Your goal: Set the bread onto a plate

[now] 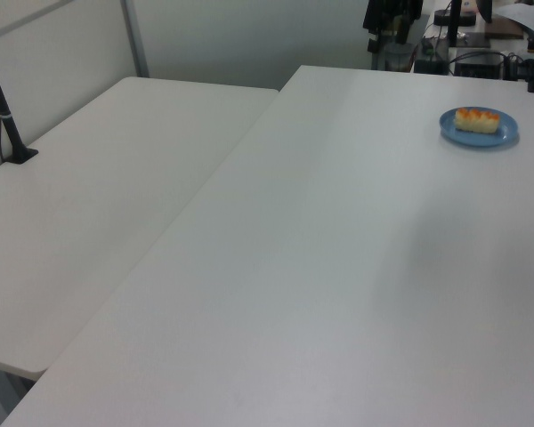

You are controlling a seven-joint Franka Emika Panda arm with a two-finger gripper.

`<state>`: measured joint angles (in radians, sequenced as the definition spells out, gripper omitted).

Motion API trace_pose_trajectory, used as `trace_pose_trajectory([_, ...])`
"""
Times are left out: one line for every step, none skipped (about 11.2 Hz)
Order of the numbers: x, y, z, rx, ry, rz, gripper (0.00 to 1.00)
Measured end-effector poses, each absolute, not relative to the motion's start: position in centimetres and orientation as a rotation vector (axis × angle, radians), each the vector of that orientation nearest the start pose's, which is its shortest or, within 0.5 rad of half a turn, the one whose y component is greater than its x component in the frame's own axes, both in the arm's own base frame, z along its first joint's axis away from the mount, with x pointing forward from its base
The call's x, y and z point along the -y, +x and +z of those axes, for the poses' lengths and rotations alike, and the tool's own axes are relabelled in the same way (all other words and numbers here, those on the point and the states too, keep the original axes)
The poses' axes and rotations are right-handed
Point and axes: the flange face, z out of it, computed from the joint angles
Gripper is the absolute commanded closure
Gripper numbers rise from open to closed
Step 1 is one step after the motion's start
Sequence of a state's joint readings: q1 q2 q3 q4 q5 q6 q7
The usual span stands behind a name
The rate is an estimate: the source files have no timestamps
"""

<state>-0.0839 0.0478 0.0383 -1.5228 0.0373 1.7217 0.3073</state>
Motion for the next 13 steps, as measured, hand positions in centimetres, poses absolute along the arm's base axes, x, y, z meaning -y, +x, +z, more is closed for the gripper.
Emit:
trace_pose_trajectory([1.7,58.5,63.4,-0.434,-3.050,-0.224,0.00])
trace_pose_trajectory([1.1,58.4,63.1,-0.303,-3.074,-0.199,0.00])
trace_pose_trajectory([0.8,58.5,62.6,-0.227,-3.099,-0.172,0.00])
trace_pose_trajectory([0.6,58.8,61.8,-0.177,-3.142,-0.153,0.00])
trace_pose_trajectory([0.5,59.0,61.1,-0.145,-3.178,-0.136,0.00])
trace_pose_trajectory([0.5,59.3,60.6,-0.125,-3.193,-0.124,0.00])
trace_pose_trajectory([0.6,59.3,60.5,-0.112,-3.199,-0.121,0.00])
trace_pose_trajectory([0.5,59.3,60.6,-0.064,-3.202,-0.124,0.00])
trace_pose_trajectory([0.5,59.2,60.8,-0.029,-3.204,-0.125,0.00])
trace_pose_trajectory([0.6,59.0,61.0,-0.012,-3.205,-0.121,0.00])
trace_pose_trajectory([0.7,58.6,61.2,0.010,-3.206,-0.098,0.00])
trace_pose_trajectory([0.8,58.3,61.5,0.030,-3.207,-0.089,0.00])
trace_pose_trajectory([0.9,58.2,61.7,0.043,-3.207,-0.093,0.00])
